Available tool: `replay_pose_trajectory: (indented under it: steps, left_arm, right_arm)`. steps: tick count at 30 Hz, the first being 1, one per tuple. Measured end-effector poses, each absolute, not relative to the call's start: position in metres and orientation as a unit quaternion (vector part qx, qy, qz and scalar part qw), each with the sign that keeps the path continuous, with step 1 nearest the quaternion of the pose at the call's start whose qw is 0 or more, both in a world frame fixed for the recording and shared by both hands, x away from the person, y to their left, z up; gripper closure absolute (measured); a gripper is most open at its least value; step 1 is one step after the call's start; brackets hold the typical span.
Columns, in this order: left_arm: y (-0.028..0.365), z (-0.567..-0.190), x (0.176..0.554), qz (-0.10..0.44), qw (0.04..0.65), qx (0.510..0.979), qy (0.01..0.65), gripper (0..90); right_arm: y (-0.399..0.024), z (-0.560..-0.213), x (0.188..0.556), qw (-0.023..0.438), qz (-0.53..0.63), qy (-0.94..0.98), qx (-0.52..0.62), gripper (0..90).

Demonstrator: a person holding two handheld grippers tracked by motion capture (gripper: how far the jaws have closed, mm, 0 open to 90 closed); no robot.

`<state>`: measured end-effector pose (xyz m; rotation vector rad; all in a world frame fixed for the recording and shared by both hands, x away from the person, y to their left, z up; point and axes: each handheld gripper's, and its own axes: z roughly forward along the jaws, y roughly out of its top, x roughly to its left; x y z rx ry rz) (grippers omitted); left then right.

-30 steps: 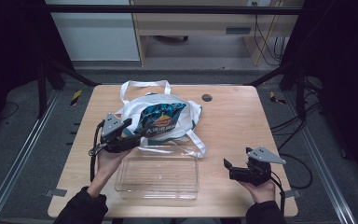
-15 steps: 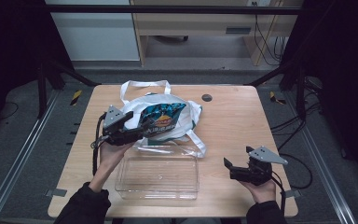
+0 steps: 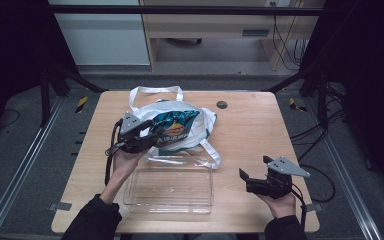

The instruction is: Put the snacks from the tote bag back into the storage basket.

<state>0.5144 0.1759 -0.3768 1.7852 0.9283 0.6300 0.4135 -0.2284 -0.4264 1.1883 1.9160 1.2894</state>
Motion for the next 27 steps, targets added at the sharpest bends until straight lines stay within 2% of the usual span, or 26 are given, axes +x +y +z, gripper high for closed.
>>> replay_pose_trajectory:
  steps: [5, 7, 14, 27]
  left_arm:
    - [0.175, -0.379, 0.516, 0.259, 0.493, 0.738, 0.381, 76.6]
    - [0.177, -0.379, 0.516, 0.253, 0.501, 0.734, 0.383, 82.5]
    - [0.181, -0.379, 0.513, 0.249, 0.526, 0.717, 0.384, 88.5]
    - [0.194, -0.343, 0.485, 0.26, 0.603, 0.669, 0.349, 89.3]
  right_arm:
    - [-0.228, -0.427, 0.414, 0.268, 0.477, 0.712, 0.441, 5.4]
    - [-0.228, -0.428, 0.414, 0.268, 0.476, 0.712, 0.441, 5.4]
    - [-0.228, -0.428, 0.415, 0.268, 0.475, 0.712, 0.442, 5.4]
    - [-0.229, -0.427, 0.414, 0.27, 0.477, 0.71, 0.442, 5.4]
